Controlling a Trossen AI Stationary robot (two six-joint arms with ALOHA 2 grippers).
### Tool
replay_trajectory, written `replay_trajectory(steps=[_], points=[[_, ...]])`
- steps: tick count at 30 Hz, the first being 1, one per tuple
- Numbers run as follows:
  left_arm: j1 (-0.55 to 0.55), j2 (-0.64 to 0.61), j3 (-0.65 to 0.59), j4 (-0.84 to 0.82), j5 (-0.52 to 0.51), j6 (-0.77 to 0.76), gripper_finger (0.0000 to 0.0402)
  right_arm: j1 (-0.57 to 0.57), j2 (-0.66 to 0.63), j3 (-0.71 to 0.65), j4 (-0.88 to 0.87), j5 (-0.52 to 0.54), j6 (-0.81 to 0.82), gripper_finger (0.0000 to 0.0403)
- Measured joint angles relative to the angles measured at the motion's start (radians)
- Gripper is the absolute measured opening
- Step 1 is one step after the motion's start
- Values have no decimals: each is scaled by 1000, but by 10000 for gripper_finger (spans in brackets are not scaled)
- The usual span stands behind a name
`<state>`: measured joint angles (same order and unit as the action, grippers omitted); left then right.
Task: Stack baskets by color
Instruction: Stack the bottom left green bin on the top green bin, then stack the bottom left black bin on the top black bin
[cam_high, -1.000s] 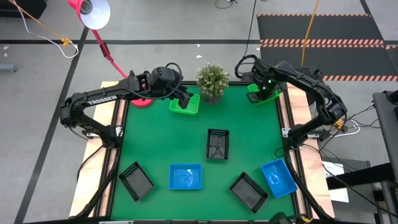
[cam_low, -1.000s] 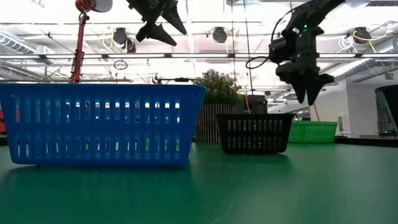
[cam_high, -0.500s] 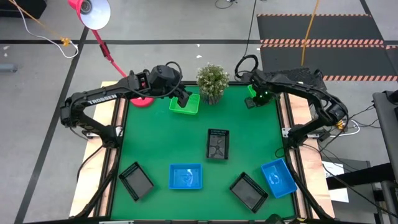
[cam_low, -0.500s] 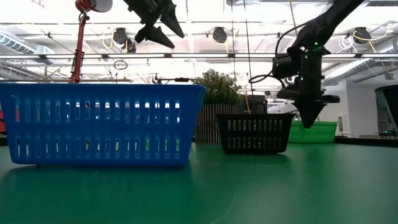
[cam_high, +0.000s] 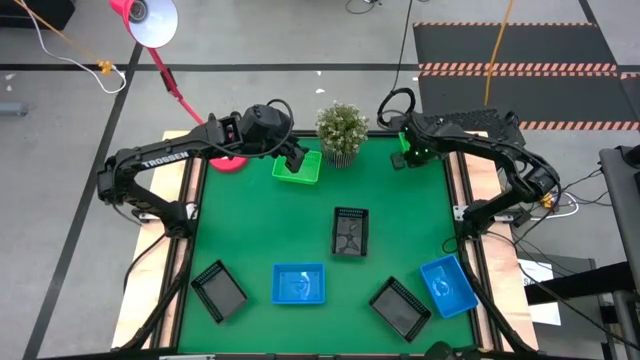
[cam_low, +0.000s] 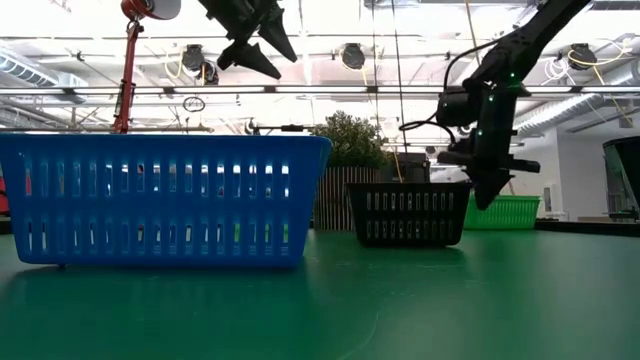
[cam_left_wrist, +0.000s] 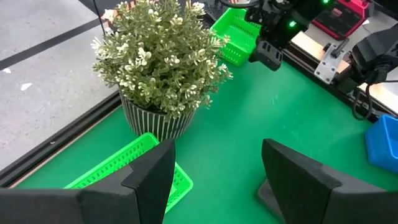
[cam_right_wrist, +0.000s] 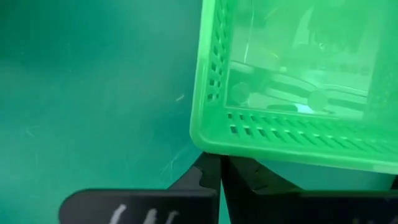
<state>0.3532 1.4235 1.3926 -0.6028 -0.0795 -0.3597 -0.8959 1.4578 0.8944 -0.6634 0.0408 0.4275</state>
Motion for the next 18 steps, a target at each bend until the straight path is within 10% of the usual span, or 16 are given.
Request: replay_trajectory(steps=[18], points=[[-56, 0, 0, -241, 137, -222, 241, 26, -106, 97, -190, -33, 68, 0]])
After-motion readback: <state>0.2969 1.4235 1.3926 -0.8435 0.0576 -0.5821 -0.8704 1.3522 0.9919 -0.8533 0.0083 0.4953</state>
